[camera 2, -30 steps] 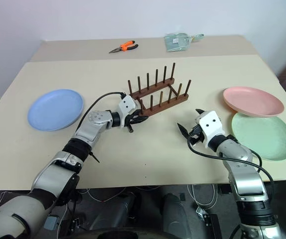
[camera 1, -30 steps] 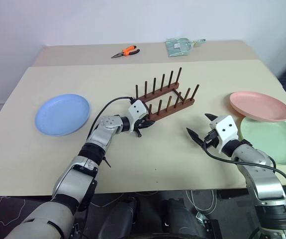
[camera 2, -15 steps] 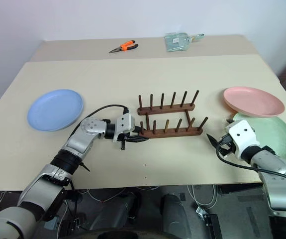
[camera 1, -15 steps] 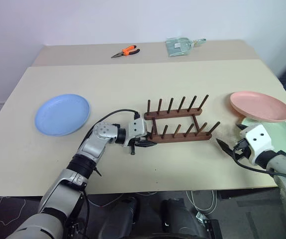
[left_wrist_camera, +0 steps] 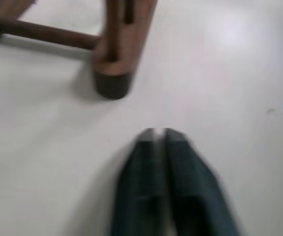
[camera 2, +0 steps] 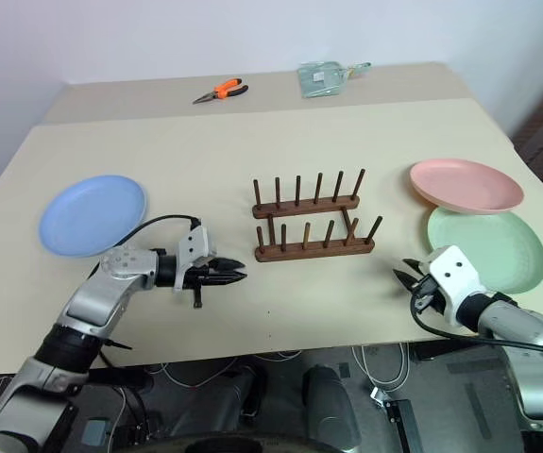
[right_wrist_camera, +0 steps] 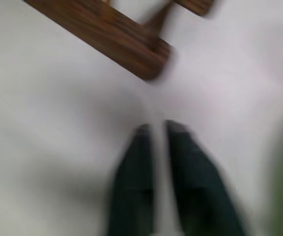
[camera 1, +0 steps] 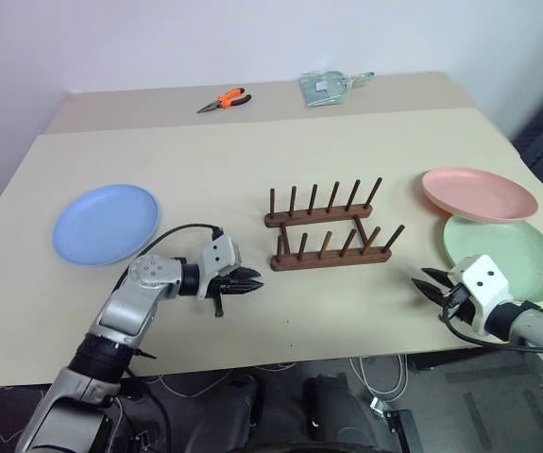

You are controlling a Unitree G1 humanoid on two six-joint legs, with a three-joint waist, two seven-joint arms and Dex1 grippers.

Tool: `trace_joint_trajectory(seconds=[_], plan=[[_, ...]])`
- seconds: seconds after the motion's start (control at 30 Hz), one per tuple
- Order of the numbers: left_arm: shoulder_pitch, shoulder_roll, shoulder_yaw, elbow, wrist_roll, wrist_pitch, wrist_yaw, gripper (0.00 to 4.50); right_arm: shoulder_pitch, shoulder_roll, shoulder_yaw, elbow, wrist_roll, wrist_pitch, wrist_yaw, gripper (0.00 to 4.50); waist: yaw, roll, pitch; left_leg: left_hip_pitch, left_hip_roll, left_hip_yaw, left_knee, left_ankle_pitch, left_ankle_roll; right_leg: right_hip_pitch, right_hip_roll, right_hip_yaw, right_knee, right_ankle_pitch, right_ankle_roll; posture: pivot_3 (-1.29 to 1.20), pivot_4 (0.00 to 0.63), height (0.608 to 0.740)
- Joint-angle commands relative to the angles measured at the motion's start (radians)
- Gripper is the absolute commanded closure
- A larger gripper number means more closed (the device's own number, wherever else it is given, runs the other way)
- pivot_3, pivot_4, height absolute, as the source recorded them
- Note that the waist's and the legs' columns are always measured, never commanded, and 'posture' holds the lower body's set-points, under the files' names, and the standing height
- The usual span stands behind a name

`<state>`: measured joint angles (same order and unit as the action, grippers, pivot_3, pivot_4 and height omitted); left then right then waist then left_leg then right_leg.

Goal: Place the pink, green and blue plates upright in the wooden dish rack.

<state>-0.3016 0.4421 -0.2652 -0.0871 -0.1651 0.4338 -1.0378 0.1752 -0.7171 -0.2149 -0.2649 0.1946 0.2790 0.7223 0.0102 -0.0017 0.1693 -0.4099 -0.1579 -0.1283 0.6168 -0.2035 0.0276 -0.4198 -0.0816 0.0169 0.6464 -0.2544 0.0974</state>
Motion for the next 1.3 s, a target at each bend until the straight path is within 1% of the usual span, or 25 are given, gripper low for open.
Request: trace_joint_trajectory(seconds=[0.03,0.07,0.13,0.2,0.27,0.4,0.47,0.63,0.77,0.87,0.93,0.97,1.0,1.03,1.1,1.13,1.2,1.3], plan=[[0.01,-0.095,-0.078,-0.017,0.033,0.061,0.118,4.21,-0.053,0.027,0.06,0.024,-0.05,-0.011,-0.04,4.43,0.011,0.0,0.0,0.0,0.0,0.0,0.0,0.0,0.0,0.001,0.0,-0.001,-0.001,0.0,0.0,0.0,0.15,0.727],[0.003,-0.128,-0.095,0.003,0.068,0.036,0.17,4.21,-0.076,0.037,0.088,0.042,-0.071,-0.003,-0.057,4.43,0.016,0.0,0.0,0.0,0.0,0.0,0.001,0.0,0.0,0.001,-0.001,-0.001,-0.001,0.0,0.001,0.0,0.15,0.727],[-0.026,-0.205,-0.091,0.062,0.104,0.07,0.287,4.21,-0.128,0.053,0.147,0.083,-0.139,-0.008,-0.102,4.43,0.027,-0.001,-0.001,0.0,0.0,0.0,0.002,0.0,0.0,0.002,-0.001,-0.001,-0.002,0.0,0.001,0.0,0.15,0.727],[-0.041,-0.241,-0.089,0.088,0.118,0.074,0.336,4.21,-0.181,0.075,0.171,0.123,-0.188,-0.01,-0.16,4.43,0.029,-0.003,-0.001,0.0,0.0,0.0,0.005,0.0,0.0,0.004,0.0,-0.001,-0.001,0.0,0.001,0.0,0.15,0.727],[-0.068,-0.278,-0.075,0.148,0.151,0.06,0.421,4.21,-0.251,0.11,0.185,0.173,-0.214,-0.006,-0.212,4.43,0.028,-0.003,-0.002,0.001,0.0,0.0,0.006,0.0,0.0,0.005,0.0,-0.002,-0.001,-0.001,0.0,0.0,0.15,0.727],[-0.129,-0.327,-0.021,0.294,0.167,0.021,0.554,4.21,-0.365,0.156,0.226,0.271,-0.257,-0.028,-0.259,4.43,0.027,-0.003,-0.002,0.003,0.0,-0.001,0.007,-0.001,0.0,0.008,0.0,-0.002,-0.001,-0.002,0.003,0.0,0.15,0.727],[-0.155,-0.338,0.002,0.354,0.163,-0.003,0.595,4.21,-0.407,0.169,0.241,0.312,-0.27,-0.041,-0.27,4.43,0.025,-0.003,-0.002,0.004,0.0,-0.001,0.007,0.0,0.0,0.008,0.001,-0.002,-0.001,0.0,0.001,0.0,0.15,0.727],[-0.226,-0.336,0.045,0.475,0.151,-0.065,0.654,4.21,-0.507,0.188,0.258,0.451,-0.296,-0.103,-0.3,4.43,0.018,-0.003,-0.002,0.004,0.0,-0.001,0.006,0.0,0.0,0.007,0.001,-0.002,0.0,0.002,0.004,0.0,0.15,0.727],[-0.244,-0.335,0.045,0.514,0.154,-0.103,0.652,4.21,-0.554,0.195,0.257,0.519,-0.293,-0.138,-0.303,4.43,0.004,-0.003,-0.003,0.004,0.0,-0.001,0.006,0.0,0.0,0.007,0.001,-0.002,0.001,0.002,0.004,0.0,0.15,0.727],[-0.24,-0.333,0.038,0.513,0.157,-0.113,0.644,4.21,-0.553,0.174,0.252,0.508,-0.28,-0.144,-0.27,4.43,0.002,-0.003,-0.003,0.004,0.0,-0.001,0.006,0.0,0.0,0.007,0.001,-0.002,0.001,0.002,0.004,0.0,0.15,0.727],[-0.23,-0.332,0.032,0.495,0.157,-0.118,0.63,4.21,-0.536,0.147,0.25,0.474,-0.283,-0.149,-0.246,3.92,0.001,-0.003,-0.003,0.004,0.0,-0.001,0.006,0.0,0.0,0.007,0.001,-0.002,0.001,0.002,0.004,0.0,0.15,0.727],[-0.214,-0.327,0.025,0.458,0.152,-0.117,0.612,4.21,-0.513,0.111,0.241,0.424,-0.292,-0.153,-0.227,3.71,0.002,-0.003,-0.003,0.004,0.0,-0.001,0.006,0.0,0.0,0.007,0.001,-0.002,0.001,0.002,0.004,0.0,0.15,0.727],[-0.201,-0.323,0.021,0.431,0.148,-0.116,0.598,4.21,-0.496,0.086,0.236,0.386,-0.298,-0.155,-0.215,3.16,0.002,-0.003,-0.003,0.004,-0.001,-0.001,0.006,0.0,0.0,0.007,0.001,-0.002,0.001,0.002,0.004,0.0,0.15,0.727],[-0.18,-0.314,0.017,0.384,0.137,-0.116,0.575,4.21,-0.469,0.043,0.218,0.325,-0.298,-0.165,-0.191,2.71,0.002,-0.003,-0.003,0.004,-0.001,-0.001,0.006,-0.001,0.001,0.007,0.001,-0.002,0.001,0.001,0.005,0.0,0.15,0.727],[-0.118,-0.28,0.014,0.248,0.103,-0.107,0.513,4.21,-0.424,-0.086,0.125,0.209,-0.301,-0.157,-0.148,1.79,0.001,-0.001,-0.003,0.001,-0.001,-0.001,0.005,-0.001,0.002,0.004,0.0,-0.002,0.001,0.001,0.005,0.0,0.15,0.727],[-0.093,-0.265,0.013,0.194,0.088,-0.102,0.487,4.21,-0.407,-0.142,0.087,0.179,-0.301,-0.152,-0.131,1.79,0.002,0.0,-0.002,0.001,-0.001,-0.001,0.004,-0.002,0.002,0.002,0.0,-0.002,0.001,0.001,0.005,0.0,0.15,0.727],[-0.061,-0.242,0.013,0.124,0.066,-0.088,0.45,4.21,-0.382,-0.218,0.044,0.171,-0.305,-0.15,-0.11,1.79,0.001,0.001,-0.002,-0.002,-0.002,0.001,0.004,-0.002,0.002,-0.001,0.0,0.0,0.001,0.001,0.005,0.0,0.15,0.727],[-0.041,-0.219,0.007,0.069,0.05,-0.081,0.407,4.21,-0.352,-0.3,0.036,0.21,-0.357,-0.185,-0.105,1.79,0.004,-0.001,-0.002,-0.001,-0.001,0.0,0.004,-0.002,0.002,0.0,0.0,-0.001,0.001,0.001,0.005,0.0,0.15,0.727]])
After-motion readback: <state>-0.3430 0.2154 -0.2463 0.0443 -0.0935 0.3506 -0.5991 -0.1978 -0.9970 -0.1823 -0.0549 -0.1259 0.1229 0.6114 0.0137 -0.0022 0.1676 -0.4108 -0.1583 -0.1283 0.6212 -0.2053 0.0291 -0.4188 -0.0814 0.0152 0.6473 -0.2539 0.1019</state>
